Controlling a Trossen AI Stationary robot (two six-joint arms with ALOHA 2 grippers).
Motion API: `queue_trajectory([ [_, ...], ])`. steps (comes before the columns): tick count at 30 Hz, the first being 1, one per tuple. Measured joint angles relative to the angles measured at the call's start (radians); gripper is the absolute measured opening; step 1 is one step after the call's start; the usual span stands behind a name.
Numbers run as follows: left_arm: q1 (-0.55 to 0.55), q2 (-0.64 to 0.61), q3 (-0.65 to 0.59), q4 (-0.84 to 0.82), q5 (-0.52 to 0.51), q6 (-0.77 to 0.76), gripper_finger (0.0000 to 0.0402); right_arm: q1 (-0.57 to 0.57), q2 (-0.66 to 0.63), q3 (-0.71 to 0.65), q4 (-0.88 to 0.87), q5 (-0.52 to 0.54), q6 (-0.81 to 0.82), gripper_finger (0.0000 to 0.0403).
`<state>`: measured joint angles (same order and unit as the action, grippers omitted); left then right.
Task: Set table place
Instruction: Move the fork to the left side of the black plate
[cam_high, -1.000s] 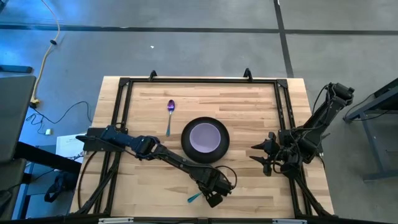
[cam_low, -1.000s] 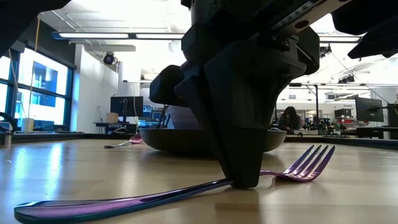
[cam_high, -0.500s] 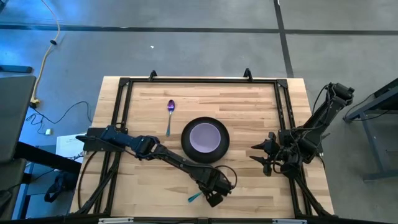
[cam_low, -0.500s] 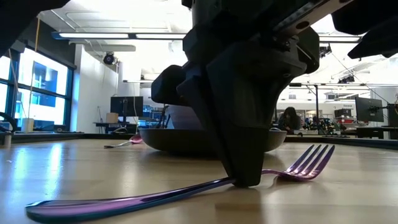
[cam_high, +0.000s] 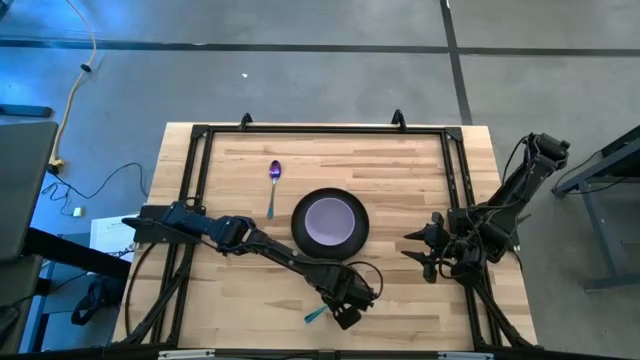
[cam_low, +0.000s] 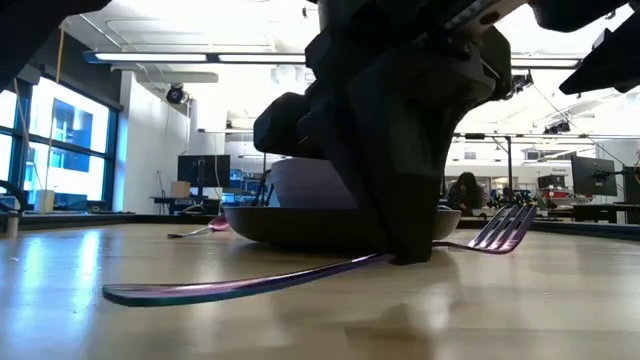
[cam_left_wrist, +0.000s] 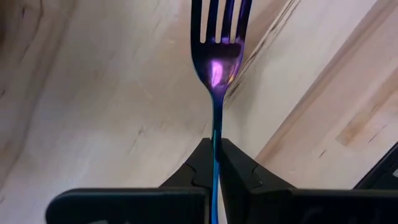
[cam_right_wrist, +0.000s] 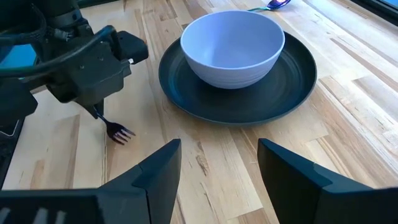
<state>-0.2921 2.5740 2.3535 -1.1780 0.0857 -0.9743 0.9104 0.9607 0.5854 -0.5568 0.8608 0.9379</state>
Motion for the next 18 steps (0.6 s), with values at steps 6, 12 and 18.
queue_trajectory([
  [6, -0.002, -0.012, 0.002, -0.007, 0.015, -0.003, 0.0, 0.0, 0.0, 0.0, 0.0, 0.0, 0.0, 0.0204],
  [12, -0.003, -0.017, 0.002, -0.016, 0.014, -0.007, 0.0, 0.0, 0.0, 0.0, 0.0, -0.001, 0.0, 0.0204],
  [18, -0.003, -0.018, 0.002, -0.047, 0.007, -0.008, 0.0, 0.0, 0.0, 0.0, 0.0, -0.005, 0.0, 0.0204],
])
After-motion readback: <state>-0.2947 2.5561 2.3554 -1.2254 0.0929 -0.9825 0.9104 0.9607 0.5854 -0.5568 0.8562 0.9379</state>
